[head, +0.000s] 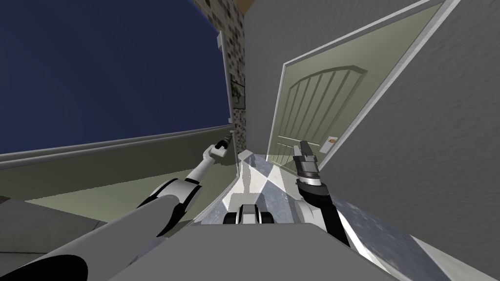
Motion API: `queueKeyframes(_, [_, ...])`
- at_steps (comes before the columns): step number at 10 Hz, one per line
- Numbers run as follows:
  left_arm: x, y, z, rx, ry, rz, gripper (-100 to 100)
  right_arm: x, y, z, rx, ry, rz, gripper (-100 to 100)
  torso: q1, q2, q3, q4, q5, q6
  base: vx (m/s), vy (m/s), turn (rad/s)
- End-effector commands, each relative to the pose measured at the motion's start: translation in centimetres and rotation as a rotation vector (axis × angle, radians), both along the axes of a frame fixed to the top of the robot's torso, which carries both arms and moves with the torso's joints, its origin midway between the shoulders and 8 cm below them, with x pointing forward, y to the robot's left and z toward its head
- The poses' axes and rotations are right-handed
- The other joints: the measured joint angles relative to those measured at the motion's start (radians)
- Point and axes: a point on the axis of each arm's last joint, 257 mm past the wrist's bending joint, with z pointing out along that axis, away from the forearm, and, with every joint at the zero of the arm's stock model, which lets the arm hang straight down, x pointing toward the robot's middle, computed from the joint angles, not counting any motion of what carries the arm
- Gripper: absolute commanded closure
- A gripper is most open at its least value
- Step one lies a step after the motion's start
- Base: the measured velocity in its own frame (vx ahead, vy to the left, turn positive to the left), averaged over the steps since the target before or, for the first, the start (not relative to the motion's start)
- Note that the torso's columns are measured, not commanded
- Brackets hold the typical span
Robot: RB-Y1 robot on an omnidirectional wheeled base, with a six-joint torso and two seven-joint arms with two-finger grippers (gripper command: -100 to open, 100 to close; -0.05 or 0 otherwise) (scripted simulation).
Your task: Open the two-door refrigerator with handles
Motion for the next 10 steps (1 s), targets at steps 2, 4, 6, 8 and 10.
queueKeyframes(2, [1.9,1.1,-0.4,0.087,0.079,0.058,-100,0.0,0.0,0.0,0.0,0.0,0.0,0,0.0,0.0,0.0,0.0,0.0,0.0,0.028,-0.009,-0.072])
queueKeyframes(4, [2.3,1.7,-0.9,0.111,0.106,0.077,-100,0.0,0.0,0.0,0.0,0.0,0.0,0,0.001,0.0,0.0,0.0,0.0,-0.001,0.016,-0.001,-0.033])
queueKeyframes(6, [3.0,2.5,-0.9,0.153,0.138,0.106,-100,0.0,0.0,0.0,0.0,0.0,0.0,0,0.0,0.0,0.0,0.0,0.0,0.0,0.017,0.0,-0.068])
queueKeyframes(8, [3.4,3.3,-0.7,0.19,0.163,0.132,-100,0.0,0.0,0.0,0.0,0.0,0.0,0,0.0,0.0,0.0,0.0,0.0,0.0,0.02,-0.006,-0.05])
queueKeyframes(10, [3.8,4.1,-0.3,0.219,0.18,0.154,-100,0.0,0.0,0.0,0.0,0.0,0.0,0,0.0,-0.004,-0.003,0.001,-0.001,0.001,-0.004,-0.009,-0.039])
